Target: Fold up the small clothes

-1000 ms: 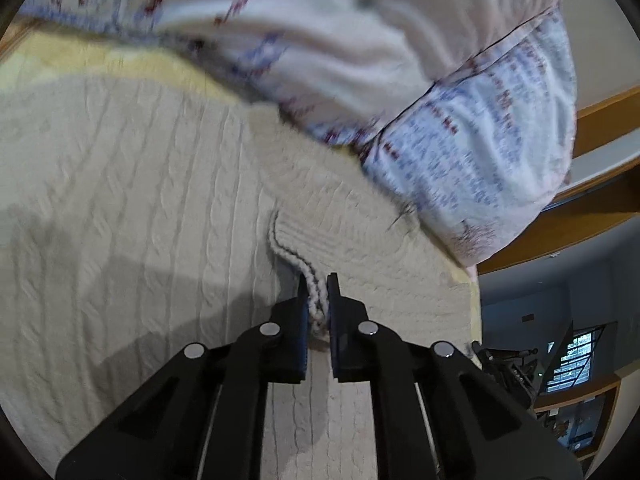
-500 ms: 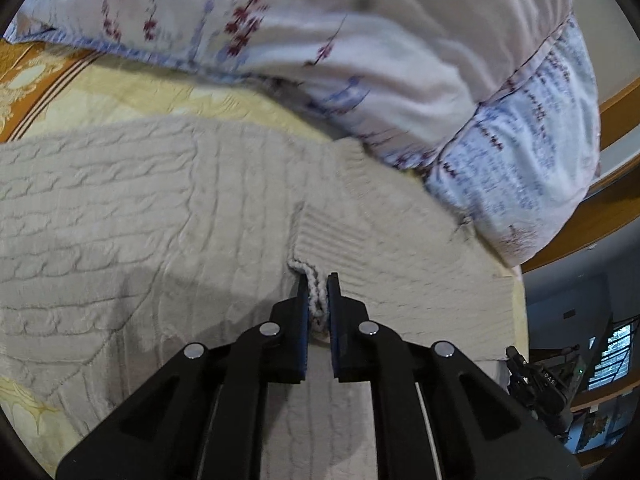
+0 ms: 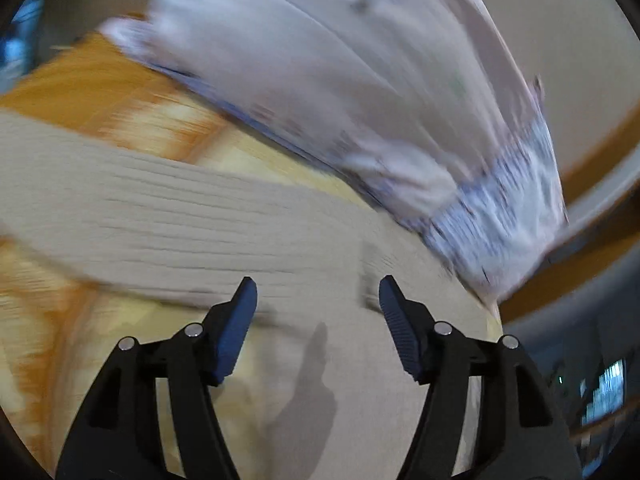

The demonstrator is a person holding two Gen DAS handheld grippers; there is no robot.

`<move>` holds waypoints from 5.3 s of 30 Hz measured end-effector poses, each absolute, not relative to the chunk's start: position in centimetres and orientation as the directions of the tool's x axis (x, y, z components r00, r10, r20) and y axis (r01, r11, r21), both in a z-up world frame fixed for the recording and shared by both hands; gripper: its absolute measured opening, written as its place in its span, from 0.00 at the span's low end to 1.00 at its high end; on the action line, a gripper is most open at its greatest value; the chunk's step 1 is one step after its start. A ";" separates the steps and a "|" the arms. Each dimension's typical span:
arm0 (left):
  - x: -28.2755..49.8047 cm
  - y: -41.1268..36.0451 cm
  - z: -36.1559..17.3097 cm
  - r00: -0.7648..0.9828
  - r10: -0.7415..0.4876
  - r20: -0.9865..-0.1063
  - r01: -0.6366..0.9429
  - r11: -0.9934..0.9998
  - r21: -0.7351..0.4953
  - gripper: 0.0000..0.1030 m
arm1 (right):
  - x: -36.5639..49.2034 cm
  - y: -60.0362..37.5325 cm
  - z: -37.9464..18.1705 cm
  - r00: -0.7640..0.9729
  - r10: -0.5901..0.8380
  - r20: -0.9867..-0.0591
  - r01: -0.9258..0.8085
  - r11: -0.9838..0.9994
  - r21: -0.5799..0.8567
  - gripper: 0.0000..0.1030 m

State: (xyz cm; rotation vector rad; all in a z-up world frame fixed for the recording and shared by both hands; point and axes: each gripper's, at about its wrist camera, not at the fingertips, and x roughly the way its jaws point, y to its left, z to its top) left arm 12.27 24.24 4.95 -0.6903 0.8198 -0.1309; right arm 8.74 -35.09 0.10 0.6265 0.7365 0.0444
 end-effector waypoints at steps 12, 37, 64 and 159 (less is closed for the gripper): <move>6.0 39.8 0.2 0.707 -0.110 -0.698 -0.562 0.511 -0.650 0.55 | 8.9 -29.9 0.1 0.676 0.406 -0.615 0.016 0.826 0.564 0.62; 11.2 35.9 8.8 0.917 -0.211 -0.339 -0.217 0.451 -0.866 0.07 | 8.3 -29.3 0.4 0.668 0.421 -0.614 -0.021 0.835 0.550 0.64; 19.0 -0.8 2.5 0.429 -0.664 -0.613 0.153 0.722 -0.675 0.41 | 8.5 -29.4 1.8 0.666 0.396 -0.632 -0.081 0.881 0.467 0.64; 4.6 17.9 2.7 0.573 -0.407 -0.711 0.091 0.894 -0.439 0.68 | 4.0 -40.8 -0.4 0.672 0.424 -0.607 0.024 0.807 0.590 0.53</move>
